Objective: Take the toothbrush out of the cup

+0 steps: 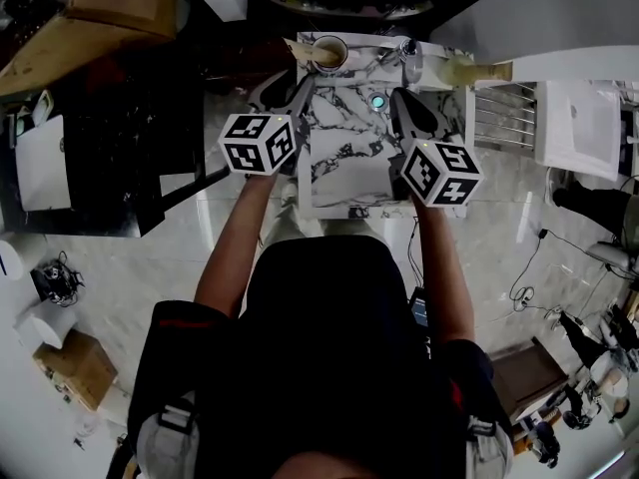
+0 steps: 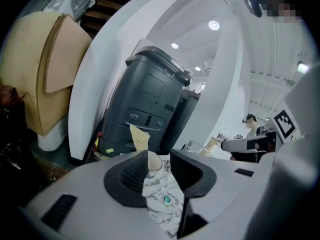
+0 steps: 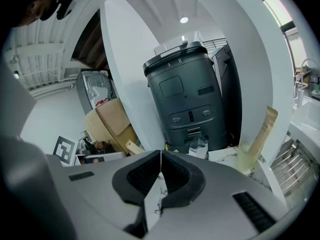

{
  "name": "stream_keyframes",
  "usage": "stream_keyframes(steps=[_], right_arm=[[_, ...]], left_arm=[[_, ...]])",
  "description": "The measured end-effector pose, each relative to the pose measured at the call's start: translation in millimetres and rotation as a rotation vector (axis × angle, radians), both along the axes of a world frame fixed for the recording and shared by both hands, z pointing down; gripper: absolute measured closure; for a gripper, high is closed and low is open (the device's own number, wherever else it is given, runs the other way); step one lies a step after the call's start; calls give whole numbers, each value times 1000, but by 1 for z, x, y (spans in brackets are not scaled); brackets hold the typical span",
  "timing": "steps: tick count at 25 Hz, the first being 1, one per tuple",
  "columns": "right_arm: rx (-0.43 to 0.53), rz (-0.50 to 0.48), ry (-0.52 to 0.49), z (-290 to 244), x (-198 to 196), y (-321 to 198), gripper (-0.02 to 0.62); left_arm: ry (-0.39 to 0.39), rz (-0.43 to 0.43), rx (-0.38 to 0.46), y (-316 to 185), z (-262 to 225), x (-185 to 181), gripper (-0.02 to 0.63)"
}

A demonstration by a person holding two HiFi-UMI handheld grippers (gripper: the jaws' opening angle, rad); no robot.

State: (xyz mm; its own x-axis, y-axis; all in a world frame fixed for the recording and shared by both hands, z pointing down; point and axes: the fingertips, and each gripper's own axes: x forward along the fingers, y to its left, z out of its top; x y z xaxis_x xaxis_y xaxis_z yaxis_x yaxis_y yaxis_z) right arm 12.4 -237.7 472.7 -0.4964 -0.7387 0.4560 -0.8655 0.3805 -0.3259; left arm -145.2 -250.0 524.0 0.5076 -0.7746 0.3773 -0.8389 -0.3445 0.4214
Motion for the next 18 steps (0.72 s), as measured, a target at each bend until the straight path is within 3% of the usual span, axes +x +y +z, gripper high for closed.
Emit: stream_keyframes(steps=[5, 18], right_arm=[[-22, 3, 4, 8, 8, -7, 560], [-80, 0, 19, 30, 20, -2, 560]], left_arm=[[-28, -33, -21, -18, 14, -1, 448], [-77, -63, -56, -49, 41, 1, 428]])
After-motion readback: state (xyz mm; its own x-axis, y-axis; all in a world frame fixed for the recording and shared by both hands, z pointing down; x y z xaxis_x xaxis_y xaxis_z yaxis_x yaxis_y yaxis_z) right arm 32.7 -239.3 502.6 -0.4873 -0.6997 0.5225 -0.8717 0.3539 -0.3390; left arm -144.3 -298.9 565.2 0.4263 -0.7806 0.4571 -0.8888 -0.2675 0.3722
